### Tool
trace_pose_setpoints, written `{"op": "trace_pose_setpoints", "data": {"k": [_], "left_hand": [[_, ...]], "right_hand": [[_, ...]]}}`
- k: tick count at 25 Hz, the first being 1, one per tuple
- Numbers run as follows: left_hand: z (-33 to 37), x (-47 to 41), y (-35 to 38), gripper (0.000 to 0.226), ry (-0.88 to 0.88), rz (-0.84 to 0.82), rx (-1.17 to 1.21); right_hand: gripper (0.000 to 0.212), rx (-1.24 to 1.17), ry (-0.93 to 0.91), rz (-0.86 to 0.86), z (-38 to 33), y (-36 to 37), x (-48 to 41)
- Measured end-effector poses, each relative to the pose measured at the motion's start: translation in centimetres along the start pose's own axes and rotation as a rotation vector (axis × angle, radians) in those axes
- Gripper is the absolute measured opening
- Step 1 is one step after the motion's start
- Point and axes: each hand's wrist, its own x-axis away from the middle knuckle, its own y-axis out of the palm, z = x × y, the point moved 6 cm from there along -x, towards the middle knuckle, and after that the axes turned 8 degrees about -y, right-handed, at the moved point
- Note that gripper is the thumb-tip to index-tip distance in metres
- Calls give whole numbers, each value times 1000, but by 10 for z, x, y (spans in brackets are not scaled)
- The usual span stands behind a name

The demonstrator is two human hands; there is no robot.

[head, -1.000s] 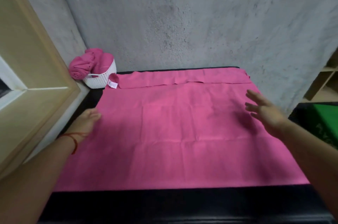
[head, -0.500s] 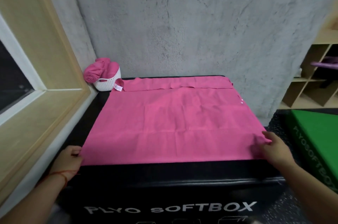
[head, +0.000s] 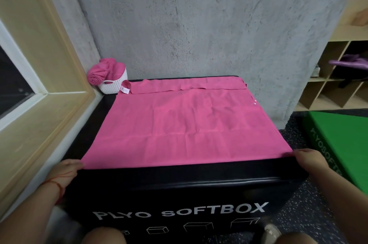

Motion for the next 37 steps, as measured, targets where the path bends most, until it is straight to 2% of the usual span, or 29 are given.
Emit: {"op": "trace_pose_setpoints", "data": {"k": [3, 5, 11, 19, 22, 25, 28, 37], "left_hand": [[5, 9, 0, 9, 59, 112, -20], [2, 16, 1, 9, 70, 125, -54], [-17, 41, -13, 7, 57, 84, -98], [-52, 95, -29, 6, 25, 60, -98], [-68, 106, -35, 6, -58, 36, -127], [-76, 116, -40, 17, -75, -5, -216], [-66, 125, -45, 24, -18, 4, -242], [-4, 144, -13, 4, 88, -14, -192]], "right_hand": [[21, -20, 4, 2, 3, 2, -5], [20, 37, -15, 5, 5, 1, -8], [19, 223, -64, -38, 12, -28, 21], [26, 186, 0, -44, 53, -62, 85], [26, 195, -4, -13, 59, -73, 104], [20, 200, -29, -11, 58, -81, 118], [16, 194, -78, -15, 43, -85, 128], [12, 120, -153, -76, -12, -49, 137]]}}
